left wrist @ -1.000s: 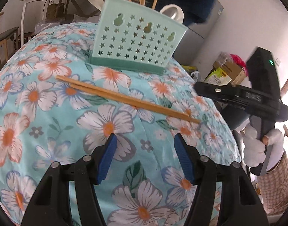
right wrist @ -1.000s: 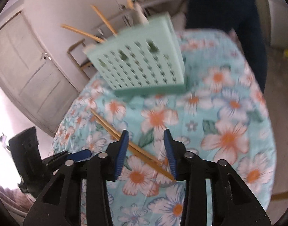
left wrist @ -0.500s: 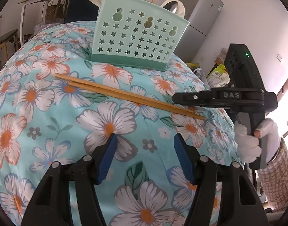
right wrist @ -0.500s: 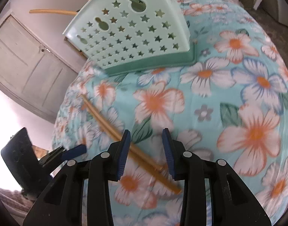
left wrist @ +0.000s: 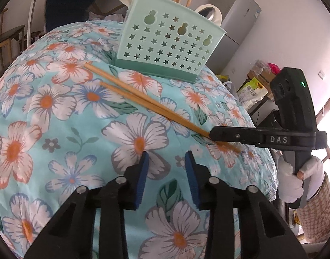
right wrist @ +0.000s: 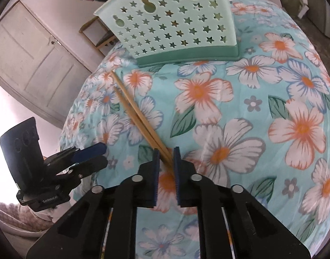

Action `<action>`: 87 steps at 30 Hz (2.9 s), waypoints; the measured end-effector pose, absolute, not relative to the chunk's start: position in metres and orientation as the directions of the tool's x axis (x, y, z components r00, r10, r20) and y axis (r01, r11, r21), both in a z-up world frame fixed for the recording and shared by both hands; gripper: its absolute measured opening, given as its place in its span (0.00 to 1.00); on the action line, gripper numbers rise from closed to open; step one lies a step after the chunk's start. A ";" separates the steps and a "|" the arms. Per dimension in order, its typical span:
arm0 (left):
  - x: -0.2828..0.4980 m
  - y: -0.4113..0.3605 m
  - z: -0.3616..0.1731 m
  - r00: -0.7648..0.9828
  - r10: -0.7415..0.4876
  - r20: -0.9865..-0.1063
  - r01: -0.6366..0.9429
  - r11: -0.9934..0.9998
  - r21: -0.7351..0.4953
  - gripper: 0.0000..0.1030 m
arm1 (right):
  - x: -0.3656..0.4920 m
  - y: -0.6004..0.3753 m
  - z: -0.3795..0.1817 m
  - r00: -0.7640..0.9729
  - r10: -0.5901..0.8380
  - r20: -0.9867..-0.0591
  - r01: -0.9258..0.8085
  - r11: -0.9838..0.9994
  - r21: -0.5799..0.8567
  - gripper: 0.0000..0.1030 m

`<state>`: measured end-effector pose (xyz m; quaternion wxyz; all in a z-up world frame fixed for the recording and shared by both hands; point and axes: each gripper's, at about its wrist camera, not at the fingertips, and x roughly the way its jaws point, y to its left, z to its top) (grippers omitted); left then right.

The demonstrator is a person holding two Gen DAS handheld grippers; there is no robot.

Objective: Organize utensils

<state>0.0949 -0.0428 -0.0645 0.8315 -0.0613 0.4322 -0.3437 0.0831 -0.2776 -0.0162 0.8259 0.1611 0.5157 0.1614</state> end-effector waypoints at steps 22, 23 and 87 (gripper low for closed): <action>0.098 -0.030 -0.062 0.396 -0.639 -0.660 0.495 0.754 -0.432 0.28 | 0.087 -0.282 -0.009 0.478 0.373 -0.795 -0.007 0.907 0.421 0.06; 0.099 -0.029 -0.062 0.396 -0.638 -0.660 0.494 0.754 -0.433 0.27 | 0.089 -0.276 -0.019 0.432 0.404 -0.807 -0.018 0.898 0.440 0.08; 0.106 -0.043 -0.055 0.347 -0.670 -0.656 0.482 0.728 -0.488 0.39 | 0.044 -0.259 -0.018 0.511 0.378 -0.772 0.016 0.894 0.449 0.04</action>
